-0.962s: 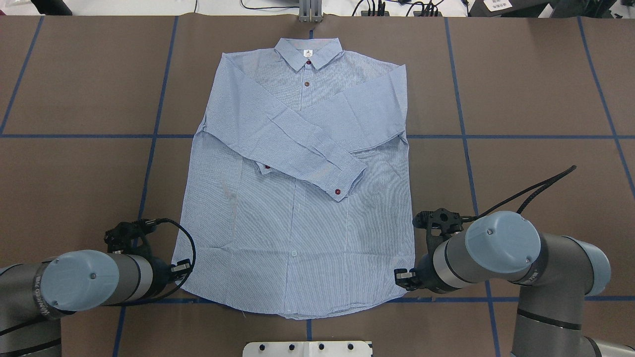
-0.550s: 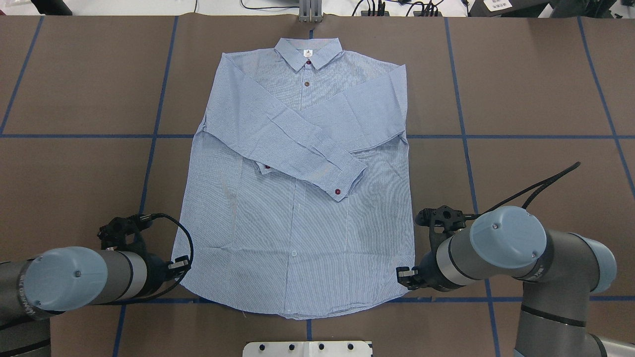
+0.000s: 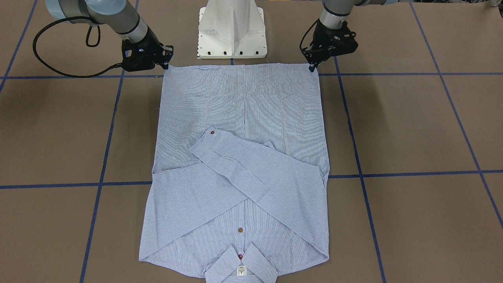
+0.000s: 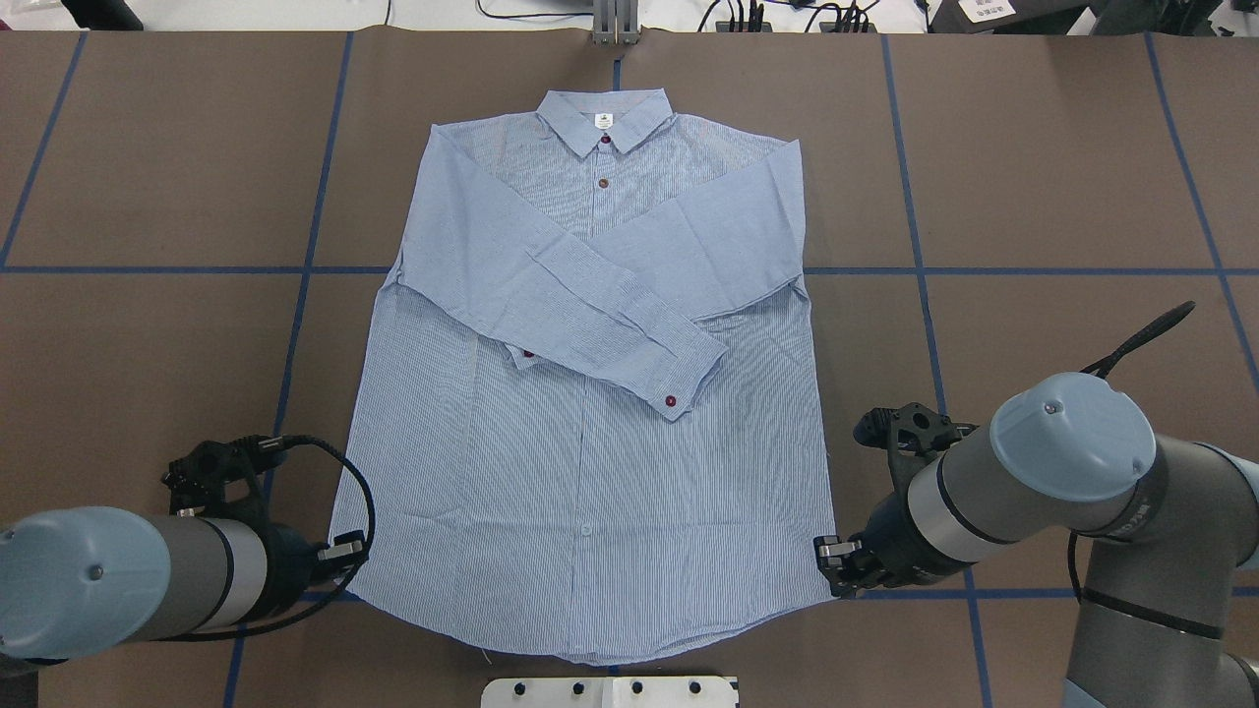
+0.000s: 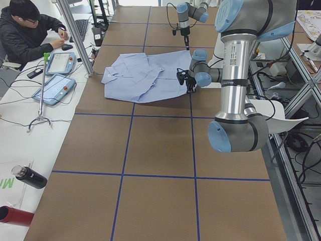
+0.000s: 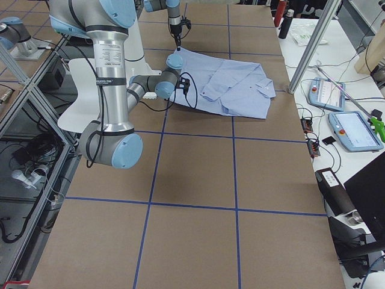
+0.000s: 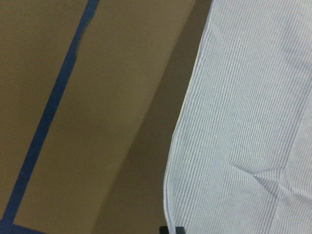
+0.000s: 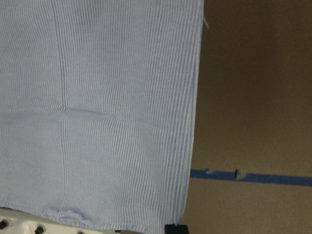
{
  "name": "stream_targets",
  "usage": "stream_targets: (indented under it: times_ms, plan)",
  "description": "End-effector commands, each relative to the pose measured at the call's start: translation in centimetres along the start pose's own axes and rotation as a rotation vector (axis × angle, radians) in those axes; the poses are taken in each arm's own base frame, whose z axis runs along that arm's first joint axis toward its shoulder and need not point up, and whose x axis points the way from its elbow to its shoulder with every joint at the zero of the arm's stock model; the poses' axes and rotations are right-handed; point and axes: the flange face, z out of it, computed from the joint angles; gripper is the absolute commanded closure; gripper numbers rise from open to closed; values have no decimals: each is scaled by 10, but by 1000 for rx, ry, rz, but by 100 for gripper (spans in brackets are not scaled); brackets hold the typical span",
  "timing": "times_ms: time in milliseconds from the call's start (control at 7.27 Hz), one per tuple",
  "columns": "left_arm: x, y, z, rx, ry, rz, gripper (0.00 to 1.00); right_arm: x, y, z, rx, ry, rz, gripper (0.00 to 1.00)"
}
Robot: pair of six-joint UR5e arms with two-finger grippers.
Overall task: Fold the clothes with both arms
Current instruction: 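Lift both hem corners and carry them over the shirt toward the collar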
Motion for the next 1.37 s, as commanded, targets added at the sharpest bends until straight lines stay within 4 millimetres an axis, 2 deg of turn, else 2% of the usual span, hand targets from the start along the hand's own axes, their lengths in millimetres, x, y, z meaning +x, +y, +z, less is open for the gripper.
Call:
stream_targets:
  times_ms: [0, 137, 275, 412, 687, 825, 962, 1100, 1237]
  plan:
    - [3, 41, -5, -71, -4, 46, 100, -3, 20, -13, -117, -40, -13, 100]
    - [4, 45, -10, -80, 4, 52, 100, -5, 22, -13, -122, -46, -19, 100]
    - [7, 40, -16, -73, 18, 46, 100, -4, 15, -16, -114, -50, -12, 100]
    - [10, 39, -21, -84, 29, 56, 100, 3, -6, -30, -70, -58, 8, 100]
    - [16, -25, -40, 8, 64, 50, 100, 12, -37, -67, -6, -95, 50, 100]
    - [18, -47, -50, 29, 77, 49, 100, 8, -48, -73, 9, -106, 58, 100]
    - [24, -57, -59, 39, 102, 38, 100, 6, -61, -70, 24, -102, 69, 100]
    - [37, -76, -80, 47, 151, 13, 100, 1, -78, -84, 60, -120, 78, 100]
    - [40, -113, -110, 61, 192, 2, 100, -4, -102, -112, 116, -149, 95, 100]
